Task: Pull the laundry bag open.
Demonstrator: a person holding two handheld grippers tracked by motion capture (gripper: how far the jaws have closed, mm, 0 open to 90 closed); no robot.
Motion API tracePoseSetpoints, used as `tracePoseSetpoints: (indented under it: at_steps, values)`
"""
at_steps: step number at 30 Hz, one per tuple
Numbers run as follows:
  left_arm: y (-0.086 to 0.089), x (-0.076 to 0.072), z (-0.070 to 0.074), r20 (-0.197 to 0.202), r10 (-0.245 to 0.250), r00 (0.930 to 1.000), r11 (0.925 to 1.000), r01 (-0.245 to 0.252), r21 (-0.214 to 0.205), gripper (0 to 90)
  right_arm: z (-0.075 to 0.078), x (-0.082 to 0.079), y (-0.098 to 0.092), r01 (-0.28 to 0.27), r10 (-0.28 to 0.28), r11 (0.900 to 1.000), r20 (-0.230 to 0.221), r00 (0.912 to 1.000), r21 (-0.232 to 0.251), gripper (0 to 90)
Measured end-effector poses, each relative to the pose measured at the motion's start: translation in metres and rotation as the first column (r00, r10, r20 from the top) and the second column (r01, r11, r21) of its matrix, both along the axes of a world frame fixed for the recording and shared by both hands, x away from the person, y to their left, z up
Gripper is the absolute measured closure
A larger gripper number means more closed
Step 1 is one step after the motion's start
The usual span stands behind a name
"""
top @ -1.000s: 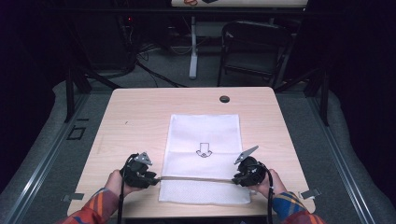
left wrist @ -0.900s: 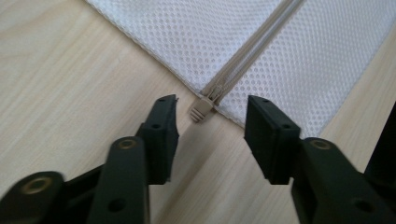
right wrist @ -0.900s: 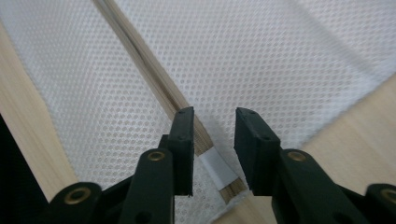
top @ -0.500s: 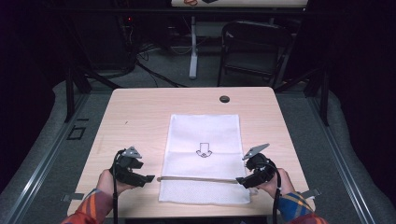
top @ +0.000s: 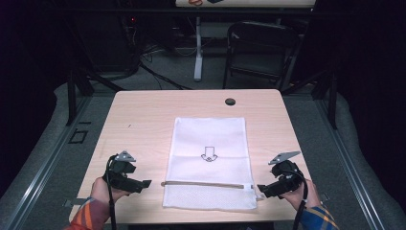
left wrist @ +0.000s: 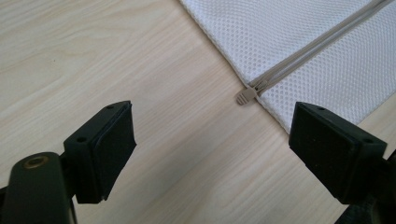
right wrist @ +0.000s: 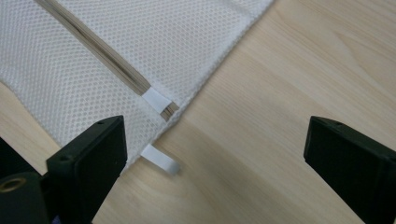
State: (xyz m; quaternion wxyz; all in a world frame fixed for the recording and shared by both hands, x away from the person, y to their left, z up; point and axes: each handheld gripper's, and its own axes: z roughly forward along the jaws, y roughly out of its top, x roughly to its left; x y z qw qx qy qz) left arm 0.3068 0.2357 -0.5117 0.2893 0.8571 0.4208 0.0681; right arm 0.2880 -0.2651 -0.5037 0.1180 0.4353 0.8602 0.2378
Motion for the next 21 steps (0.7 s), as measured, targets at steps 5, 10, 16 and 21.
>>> tracePoseSetpoints:
  at_steps: [5, 10, 16, 21]
  values:
    - [0.006, -0.006, 0.001, -0.012, 0.025, 0.9996, 0.9996, -0.025, 0.011, 11.4, 0.000, -0.008, -0.013, 0.040, -0.040, 0.9992, 0.003, 0.9992, -0.004, 0.5]
    - [0.011, -0.011, -0.001, -0.030, 0.043, 0.9986, 0.9989, -0.043, 0.018, 7.6, -0.001, -0.014, -0.026, 0.088, -0.088, 0.9961, 0.015, 0.9960, -0.006, 0.0]
    - [0.015, -0.007, -0.007, -0.035, 0.063, 0.9974, 0.9977, -0.062, 0.026, 6.0, -0.009, -0.013, -0.034, 0.104, -0.104, 0.9945, -0.006, 0.9946, -0.014, 0.0]
    - [0.020, -0.001, -0.012, -0.053, 0.089, 0.9946, 0.9957, -0.087, 0.030, 4.1, -0.013, -0.011, -0.036, 0.100, -0.101, 0.9948, -0.021, 0.9947, -0.015, 0.0]
